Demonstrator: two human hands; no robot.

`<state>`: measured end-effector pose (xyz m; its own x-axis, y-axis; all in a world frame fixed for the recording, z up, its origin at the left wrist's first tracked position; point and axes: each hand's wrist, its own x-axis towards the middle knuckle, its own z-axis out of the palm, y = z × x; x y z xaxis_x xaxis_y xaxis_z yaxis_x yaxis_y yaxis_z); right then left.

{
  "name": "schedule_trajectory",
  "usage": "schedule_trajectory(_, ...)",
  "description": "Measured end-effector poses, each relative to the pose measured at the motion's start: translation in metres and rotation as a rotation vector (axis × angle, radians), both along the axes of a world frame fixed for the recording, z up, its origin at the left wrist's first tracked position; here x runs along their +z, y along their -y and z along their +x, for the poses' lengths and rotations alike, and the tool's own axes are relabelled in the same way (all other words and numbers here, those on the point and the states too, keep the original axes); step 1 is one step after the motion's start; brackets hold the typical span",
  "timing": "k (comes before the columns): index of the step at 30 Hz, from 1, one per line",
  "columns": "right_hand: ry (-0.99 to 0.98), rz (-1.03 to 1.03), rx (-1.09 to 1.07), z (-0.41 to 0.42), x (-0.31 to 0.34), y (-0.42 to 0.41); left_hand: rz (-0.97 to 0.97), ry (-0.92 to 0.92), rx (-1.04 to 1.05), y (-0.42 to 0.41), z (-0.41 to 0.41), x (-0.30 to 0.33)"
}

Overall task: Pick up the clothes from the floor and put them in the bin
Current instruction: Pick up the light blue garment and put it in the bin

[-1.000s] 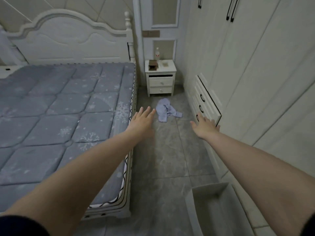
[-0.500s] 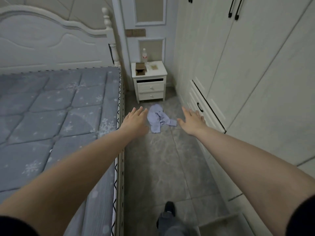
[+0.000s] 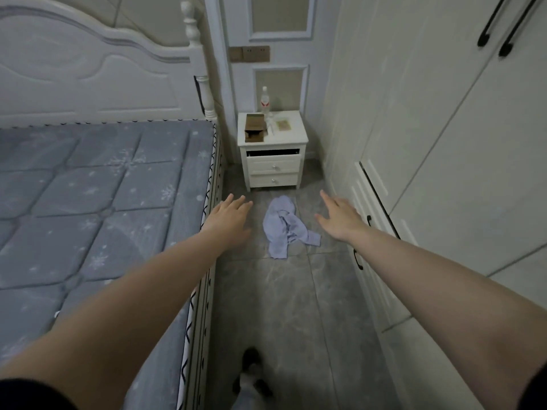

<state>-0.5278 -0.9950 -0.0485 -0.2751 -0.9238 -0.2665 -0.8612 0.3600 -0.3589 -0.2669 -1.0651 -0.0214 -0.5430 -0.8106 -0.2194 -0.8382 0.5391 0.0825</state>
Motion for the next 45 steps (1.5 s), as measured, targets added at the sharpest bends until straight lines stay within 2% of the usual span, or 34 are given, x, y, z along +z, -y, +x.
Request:
schedule_trajectory(3,-0.018,0.019,0.022,-0.019,-0.003,0.056,-0.056,0.024,-0.106,0.066,-0.022,-0.005)
schedule_trajectory(6,-0.081,0.05,0.026,-0.039,-0.004,0.119,-0.056,-0.018,-0.1,0.144,-0.046,-0.011)
schedule_trajectory(9,-0.086,0.074,0.002,-0.048,-0.006,0.161,0.048,-0.037,-0.07,0.193,-0.062,-0.011)
schedule_trajectory(12,-0.053,0.11,0.02,-0.052,-0.012,0.212,0.101,0.041,-0.111,0.263,-0.081,-0.01)
schedule_trajectory(16,-0.1,0.117,0.122,-0.07,-0.018,0.274,0.185,-0.05,-0.041,0.336,-0.112,-0.017)
schedule_trajectory(22,-0.103,0.193,0.099,-0.119,-0.045,0.384,0.253,0.001,-0.085,0.422,-0.163,-0.057)
schedule_trajectory(26,-0.072,0.278,0.129,-0.155,-0.078,0.464,0.381,-0.051,0.08,0.486,-0.188,-0.097)
schedule_trajectory(29,-0.025,0.245,0.109,-0.182,-0.1,0.52,0.474,-0.114,0.211,0.536,-0.204,-0.135)
schedule_trajectory(33,0.115,0.222,-0.041,-0.205,-0.157,0.582,0.595,-0.212,0.358,0.592,-0.221,-0.204)
schedule_trajectory(38,0.203,0.263,-0.057,-0.209,-0.295,0.631,0.742,-0.254,0.447,0.656,-0.237,-0.346)
schedule_trajectory(42,0.209,0.372,-0.033,-0.208,-0.402,0.649,0.866,-0.289,0.548,0.674,-0.246,-0.447)
schedule_trajectory(45,0.242,0.399,-0.031,-0.204,-0.485,0.66,0.943,-0.296,0.507,0.677,-0.249,-0.529)
